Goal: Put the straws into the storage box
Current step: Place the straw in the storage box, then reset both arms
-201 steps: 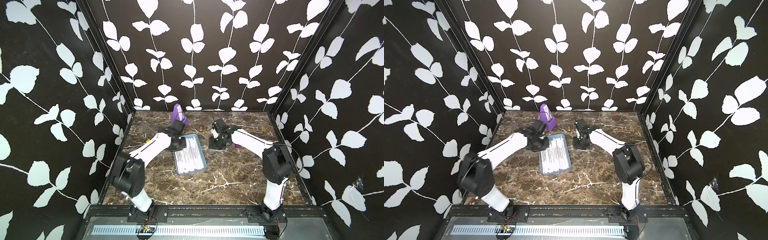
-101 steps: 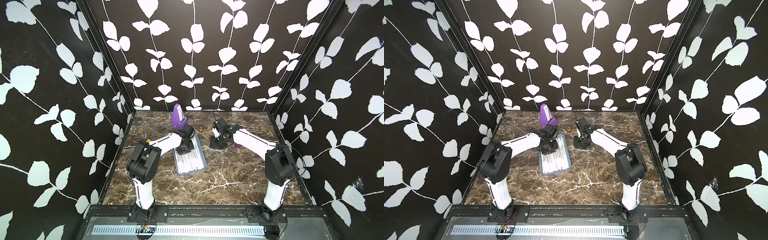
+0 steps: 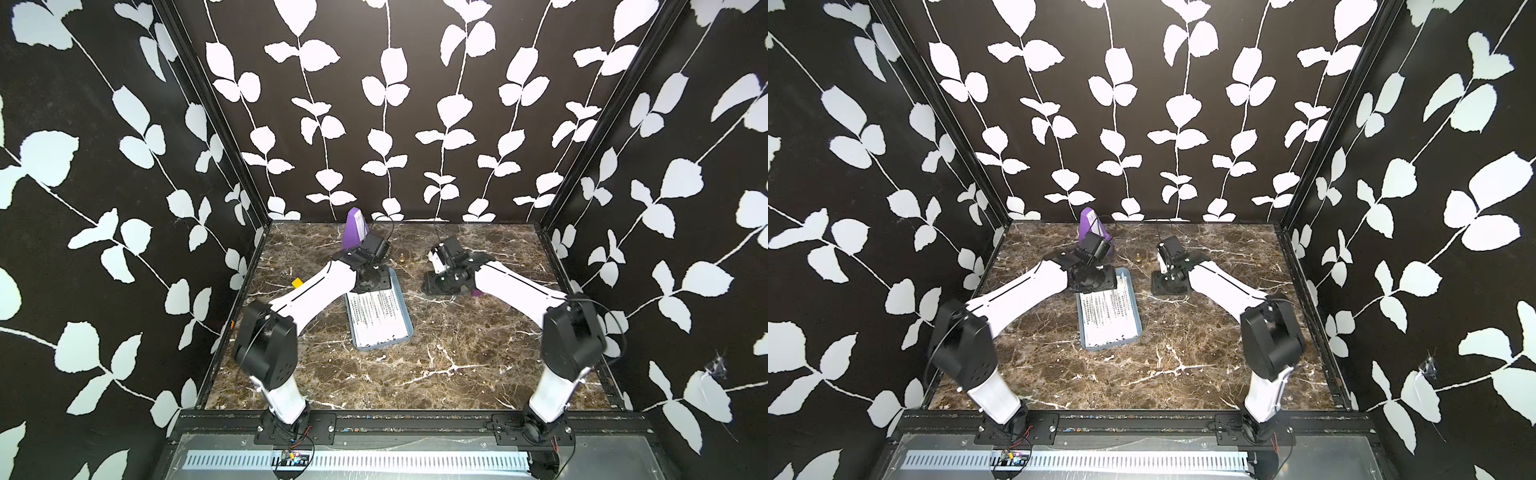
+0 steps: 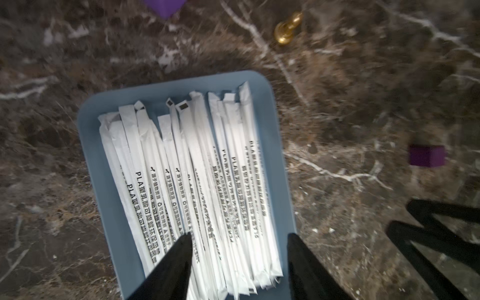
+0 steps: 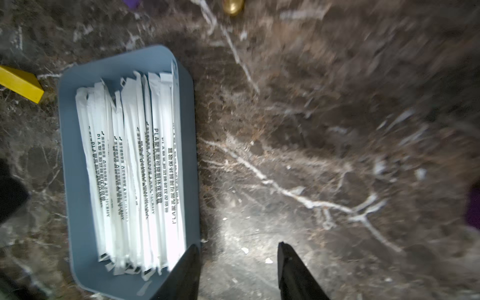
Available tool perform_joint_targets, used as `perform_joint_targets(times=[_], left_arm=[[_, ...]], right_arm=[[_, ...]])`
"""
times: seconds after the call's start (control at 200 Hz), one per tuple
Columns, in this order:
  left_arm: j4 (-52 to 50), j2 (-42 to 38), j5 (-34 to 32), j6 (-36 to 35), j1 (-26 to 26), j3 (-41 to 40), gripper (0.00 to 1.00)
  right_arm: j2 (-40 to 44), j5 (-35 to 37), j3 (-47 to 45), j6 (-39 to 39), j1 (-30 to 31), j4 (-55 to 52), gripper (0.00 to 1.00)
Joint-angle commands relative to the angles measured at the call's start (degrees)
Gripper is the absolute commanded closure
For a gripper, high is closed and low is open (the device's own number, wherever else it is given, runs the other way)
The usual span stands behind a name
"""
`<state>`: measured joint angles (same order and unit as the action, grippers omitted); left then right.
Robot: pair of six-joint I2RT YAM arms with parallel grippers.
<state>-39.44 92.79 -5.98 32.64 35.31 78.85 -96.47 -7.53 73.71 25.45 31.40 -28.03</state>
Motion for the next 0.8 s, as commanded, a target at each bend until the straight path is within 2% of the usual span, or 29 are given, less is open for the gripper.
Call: perform_joint_targets(times=[0.0,0.01,0.025,0.055,0.11,0.195,0.27,0.335,0.415,0.45,0.475,0.56,0.64,0.7,0.79], left_arm=[[5.4,-8.6,-11.3,-13.9,1.0,-8.0,0.30],[7.4,-9.6,-12.2,-16.1,1.1,-9.5,0.30],[10.5,-11.1,-13.2,-18.5,1.1,-11.6,0.28],[16.8,-14.2,-15.7,-23.0,1.1,-17.2,0.23],[29.6,-19.5,-21.5,-32.4,1.1,-27.3,0.20],[45.3,-25.0,-29.0,-40.8,-1.8,-38.6,0.10],[48.6,-26.3,-28.2,-38.7,-9.4,-42.7,0.09],[53.1,-25.3,-28.0,-37.8,-14.4,-45.9,0.09],[60.8,-22.1,-26.2,-39.5,-18.1,-48.9,0.09],[62.5,-20.2,-24.2,-39.3,-19.8,-49.2,0.10],[63.6,-18.4,-23.6,-38.8,-20.9,-49.4,0.10],[67.0,-15.2,-20.2,-39.1,-23.4,-50.4,0.10],[68.7,-13.8,-15.6,-39.2,-25.0,-51.4,0.10],[67.9,-13.6,-12.2,-39.1,-26.3,-50.9,0.10],[71.6,-11.9,-7.4,-39.5,-28.3,-50.7,0.10]], right_arm=[[9.4,12.8,-11.6,-7.5,-0.7,19.1,0.10],[10.3,14.5,-13.5,-7.8,-0.8,21.3,0.04],[11.6,16.5,-15.8,-8.4,-0.9,24.3,0.01],[13.5,20.3,-19.5,-9.7,-1.4,29.2,0.01],[16.5,22.6,-25.2,-14.0,-3.7,35.3,0.01],[19.2,31.7,-28.6,-20.8,-8.6,36.1,0.01],[20.0,36.1,-31.8,-22.5,-15.0,38.5,0.01],[20.4,35.0,-35.2,-21.9,-19.7,42.9,0.01],[17.9,33.0,-38.7,-21.3,-23.0,52.2,0.01],[17.0,32.0,-36.4,-20.9,-23.6,47.3,0.01],[16.0,32.0,-35.3,-22.0,-23.9,47.6,0.01],[16.0,32.1,-35.3,-26.2,-24.1,47.2,0.01],[19.0,28.9,-40.5,-27.1,-25.3,50.5,0.01],[19.1,25.3,-45.3,-24.4,-27.4,57.6,0.01],[14.9,22.0,-48.5,-24.0,-28.4,67.5,0.01]])
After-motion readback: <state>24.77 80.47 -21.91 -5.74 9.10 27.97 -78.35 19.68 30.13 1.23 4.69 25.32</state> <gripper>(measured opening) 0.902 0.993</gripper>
